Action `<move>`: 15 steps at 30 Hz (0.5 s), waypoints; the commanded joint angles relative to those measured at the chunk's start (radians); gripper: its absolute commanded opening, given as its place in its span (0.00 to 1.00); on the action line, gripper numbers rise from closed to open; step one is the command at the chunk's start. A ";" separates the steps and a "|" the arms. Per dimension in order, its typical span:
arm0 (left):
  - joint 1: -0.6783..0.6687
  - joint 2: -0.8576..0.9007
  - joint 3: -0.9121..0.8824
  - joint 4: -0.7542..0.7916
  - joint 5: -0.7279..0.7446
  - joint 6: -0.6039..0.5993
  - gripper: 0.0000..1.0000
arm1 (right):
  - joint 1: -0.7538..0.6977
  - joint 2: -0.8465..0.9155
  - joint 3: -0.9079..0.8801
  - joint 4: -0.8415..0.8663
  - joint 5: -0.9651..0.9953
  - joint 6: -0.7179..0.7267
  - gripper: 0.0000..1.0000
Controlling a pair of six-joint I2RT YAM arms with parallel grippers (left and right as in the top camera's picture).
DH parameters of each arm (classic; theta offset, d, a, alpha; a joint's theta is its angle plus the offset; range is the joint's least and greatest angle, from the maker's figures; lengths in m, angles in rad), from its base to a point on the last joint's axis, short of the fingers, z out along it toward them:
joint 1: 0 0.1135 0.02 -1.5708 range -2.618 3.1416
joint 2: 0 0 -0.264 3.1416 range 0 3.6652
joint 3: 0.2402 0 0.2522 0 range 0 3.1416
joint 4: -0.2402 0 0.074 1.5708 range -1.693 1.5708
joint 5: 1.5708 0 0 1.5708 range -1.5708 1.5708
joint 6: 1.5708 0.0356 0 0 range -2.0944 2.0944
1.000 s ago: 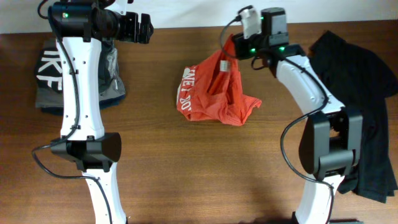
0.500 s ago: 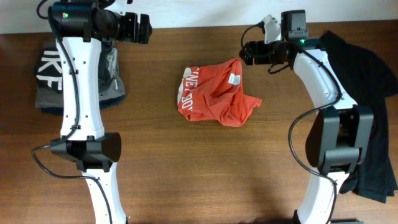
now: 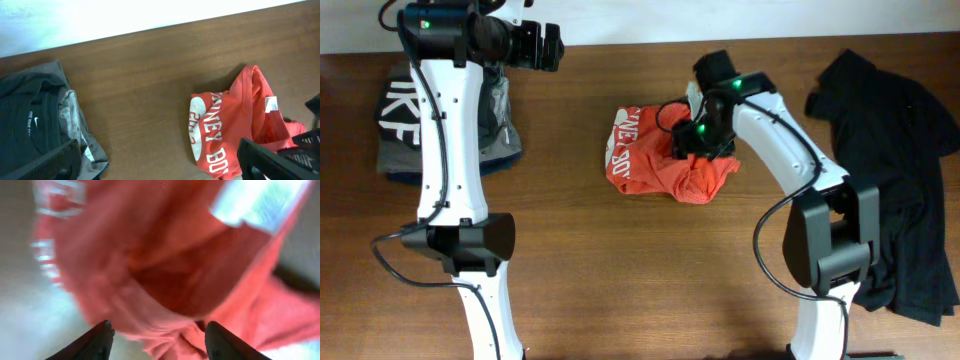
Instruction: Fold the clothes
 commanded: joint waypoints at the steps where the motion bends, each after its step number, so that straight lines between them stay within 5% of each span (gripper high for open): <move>1: 0.002 -0.006 0.008 -0.010 -0.007 0.017 0.99 | -0.001 -0.014 -0.041 0.023 0.167 0.202 0.63; 7: 0.002 -0.006 0.008 -0.018 -0.007 0.017 0.99 | -0.002 -0.014 -0.074 0.082 0.174 0.220 0.59; 12: 0.002 -0.006 0.008 -0.019 -0.007 0.017 0.99 | -0.007 -0.016 -0.074 0.063 0.172 0.220 0.10; 15: 0.002 -0.006 0.009 -0.019 -0.007 0.017 0.99 | -0.021 -0.018 -0.074 0.029 0.169 0.219 0.04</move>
